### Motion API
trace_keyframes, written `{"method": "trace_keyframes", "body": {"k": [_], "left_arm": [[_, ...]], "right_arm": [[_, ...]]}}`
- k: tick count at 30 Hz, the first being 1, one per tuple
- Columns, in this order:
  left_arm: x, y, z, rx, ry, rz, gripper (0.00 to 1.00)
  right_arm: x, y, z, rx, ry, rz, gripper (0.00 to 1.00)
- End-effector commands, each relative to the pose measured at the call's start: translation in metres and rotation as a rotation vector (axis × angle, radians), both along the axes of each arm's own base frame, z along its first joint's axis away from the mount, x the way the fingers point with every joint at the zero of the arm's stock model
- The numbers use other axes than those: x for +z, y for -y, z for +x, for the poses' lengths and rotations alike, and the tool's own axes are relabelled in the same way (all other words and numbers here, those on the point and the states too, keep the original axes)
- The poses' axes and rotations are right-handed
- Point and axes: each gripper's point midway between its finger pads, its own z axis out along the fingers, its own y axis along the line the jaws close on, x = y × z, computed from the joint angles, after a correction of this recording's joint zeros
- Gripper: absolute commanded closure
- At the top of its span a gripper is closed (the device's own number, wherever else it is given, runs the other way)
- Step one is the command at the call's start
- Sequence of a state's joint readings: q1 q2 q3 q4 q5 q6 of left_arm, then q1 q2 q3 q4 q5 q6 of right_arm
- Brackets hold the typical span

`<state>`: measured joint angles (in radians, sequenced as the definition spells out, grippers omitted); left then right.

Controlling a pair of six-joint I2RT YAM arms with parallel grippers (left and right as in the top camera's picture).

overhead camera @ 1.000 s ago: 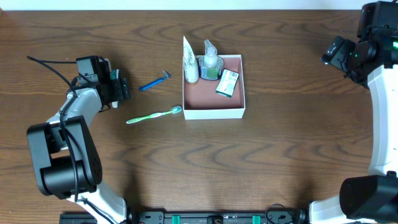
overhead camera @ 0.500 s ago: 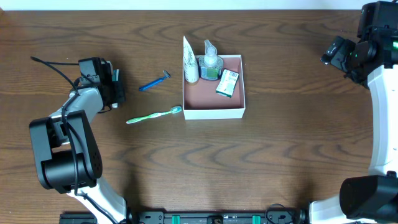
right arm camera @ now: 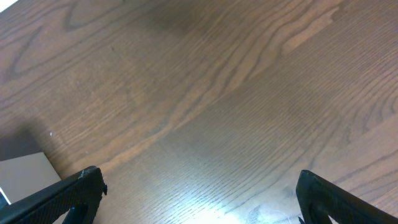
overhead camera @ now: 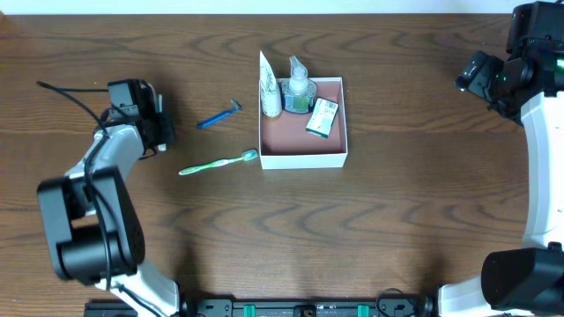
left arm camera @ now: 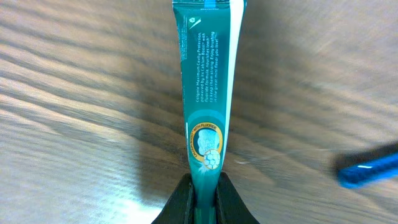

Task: Pack container
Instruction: 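Carry the toothpaste tube into the box and lower it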

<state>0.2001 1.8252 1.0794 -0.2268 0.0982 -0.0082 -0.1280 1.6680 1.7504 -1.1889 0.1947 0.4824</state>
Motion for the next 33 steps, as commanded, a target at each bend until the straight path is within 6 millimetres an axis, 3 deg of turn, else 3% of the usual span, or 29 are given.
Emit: {"method": "trace_keyframes", "body": {"k": [1, 4, 7, 11, 15, 18, 25, 33], "left_arm": [[0.063, 0.001, 0.009, 0.041, 0.149, -0.002, 0.93], [0.110, 0.007, 0.005, 0.052, 0.250, -0.007, 0.93], [0.155, 0.027, -0.006, -0.007, 0.341, -0.043, 0.93], [0.207, 0.075, -0.028, -0.152, 0.450, -0.129, 0.93], [0.236, 0.127, -0.050, -0.302, 0.502, -0.184, 0.93], [0.239, 0.165, -0.064, -0.407, 0.493, -0.207, 0.93], [0.219, 0.243, -0.095, -0.706, 0.417, -0.188, 0.93], [0.190, 0.292, -0.105, -0.941, 0.374, -0.126, 0.93]], "right_arm": [[0.000, 0.002, 0.000, -0.014, 0.002, 0.001, 0.01], [0.000, 0.002, 0.000, -0.014, 0.002, 0.001, 0.01], [0.000, 0.002, 0.000, -0.014, 0.002, 0.001, 0.01], [0.000, 0.002, 0.000, -0.014, 0.002, 0.001, 0.01], [0.000, 0.002, 0.000, -0.014, 0.002, 0.001, 0.01], [0.000, 0.002, 0.000, -0.014, 0.002, 0.001, 0.01], [0.000, 0.002, 0.000, -0.014, 0.002, 0.001, 0.01], [0.000, 0.002, 0.000, -0.014, 0.002, 0.001, 0.01]]}}
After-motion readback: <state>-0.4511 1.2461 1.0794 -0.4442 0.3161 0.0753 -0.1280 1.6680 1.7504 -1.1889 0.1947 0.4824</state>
